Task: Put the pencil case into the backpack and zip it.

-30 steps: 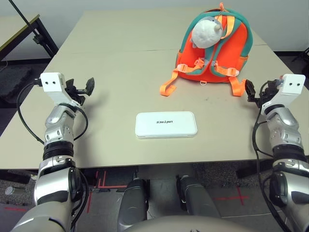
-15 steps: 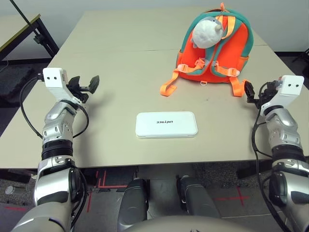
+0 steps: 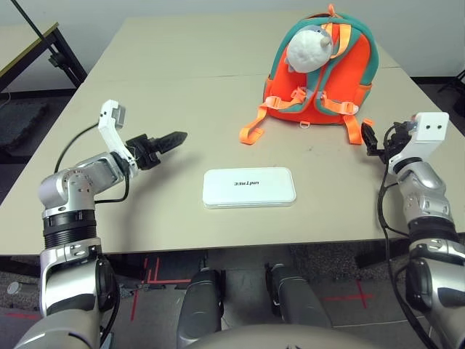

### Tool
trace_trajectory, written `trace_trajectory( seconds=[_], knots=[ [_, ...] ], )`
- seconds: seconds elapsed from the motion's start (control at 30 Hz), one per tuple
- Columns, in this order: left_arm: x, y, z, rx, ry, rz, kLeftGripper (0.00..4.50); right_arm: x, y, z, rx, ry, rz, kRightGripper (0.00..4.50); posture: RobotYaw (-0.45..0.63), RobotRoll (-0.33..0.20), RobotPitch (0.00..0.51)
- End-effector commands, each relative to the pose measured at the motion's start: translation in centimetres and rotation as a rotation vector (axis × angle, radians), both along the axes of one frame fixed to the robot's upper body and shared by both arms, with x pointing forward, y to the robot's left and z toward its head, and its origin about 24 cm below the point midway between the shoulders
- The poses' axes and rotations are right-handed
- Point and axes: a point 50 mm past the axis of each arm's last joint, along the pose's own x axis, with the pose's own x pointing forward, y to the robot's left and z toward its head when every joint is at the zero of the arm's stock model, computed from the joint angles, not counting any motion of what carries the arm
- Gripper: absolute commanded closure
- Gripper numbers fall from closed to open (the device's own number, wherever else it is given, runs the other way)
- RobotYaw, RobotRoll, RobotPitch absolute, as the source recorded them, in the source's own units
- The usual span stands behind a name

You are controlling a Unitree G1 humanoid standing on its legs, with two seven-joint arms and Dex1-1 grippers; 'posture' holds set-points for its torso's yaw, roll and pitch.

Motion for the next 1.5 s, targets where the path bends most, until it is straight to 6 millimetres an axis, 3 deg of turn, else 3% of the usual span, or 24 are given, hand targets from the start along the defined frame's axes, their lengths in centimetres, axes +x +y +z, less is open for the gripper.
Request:
trace_trajectory(
  seconds=[0.03, 0.23, 0.63, 0.87, 0.97, 1.3, 1.5],
  knots=[
    [-0.7, -0.5, 0.1, -0.086, 0.062, -0.053, 0.0, -0.3, 0.3, 0.0, -0.037, 0.011, 0.034, 0.02, -0.08, 0.0, 0.106],
    [-1.3, -1.6, -1.8, -0.074, 0.161, -0.101, 0.0, -1.1, 0.3, 0.1, -0.09, 0.053, 0.099, 0.02, -0.1, 0.0, 0.106],
    [-2.0, -1.2, -3.8, -0.051, 0.318, -0.164, 0.0, -2.2, 0.5, 1.4, -0.173, 0.086, 0.164, 0.02, -0.13, 0.0, 0.103],
    [-1.5, -1.5, -4.8, -0.054, 0.369, -0.152, 0.0, -3.6, 1.4, 0.9, -0.294, 0.224, 0.349, 0.02, -0.14, 0.0, 0.107],
    [-1.4, -1.6, -5.0, -0.056, 0.369, -0.15, 0.0, -4.7, 1.8, 0.3, -0.333, 0.332, 0.449, 0.59, -0.15, 0.0, 0.111],
    [-1.4, -2.0, -5.6, -0.058, 0.377, -0.157, 0.0, -6.1, 3.8, -0.5, -0.47, 0.509, 0.667, 4.44, -0.15, 0.0, 0.117],
    [-1.4, -2.2, -5.7, -0.059, 0.378, -0.163, 0.0, -6.0, 6.3, -0.8, -0.472, 0.509, 0.766, 4.44, -0.15, 0.0, 0.118]
  ],
)
